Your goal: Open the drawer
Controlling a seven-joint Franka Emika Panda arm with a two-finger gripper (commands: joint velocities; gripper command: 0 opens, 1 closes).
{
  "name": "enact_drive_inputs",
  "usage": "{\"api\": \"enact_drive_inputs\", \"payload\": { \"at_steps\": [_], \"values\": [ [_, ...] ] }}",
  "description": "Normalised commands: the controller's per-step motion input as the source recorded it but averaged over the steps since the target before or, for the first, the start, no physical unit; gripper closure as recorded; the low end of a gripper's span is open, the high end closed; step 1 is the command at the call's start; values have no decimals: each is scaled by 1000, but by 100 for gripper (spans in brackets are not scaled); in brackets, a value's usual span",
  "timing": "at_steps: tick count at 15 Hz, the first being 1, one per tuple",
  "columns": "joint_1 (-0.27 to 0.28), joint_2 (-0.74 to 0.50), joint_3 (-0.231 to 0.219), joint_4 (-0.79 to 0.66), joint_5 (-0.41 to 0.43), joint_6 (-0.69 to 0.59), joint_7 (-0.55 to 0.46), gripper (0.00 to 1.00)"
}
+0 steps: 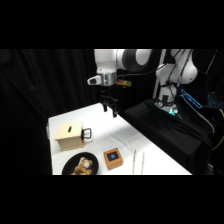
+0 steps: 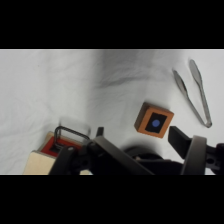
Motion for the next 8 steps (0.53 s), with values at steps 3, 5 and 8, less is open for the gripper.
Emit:
{"api": "enact_drive_inputs", "payload": {
  "at_steps": [3,5,8],
  "values": [
    [-25,56,15,71,-25,17,90,0],
    [-59,132,-11,160,-132,89,255,0],
    [-87,98,-44,162,-155,102,268,0]
  ]
}}
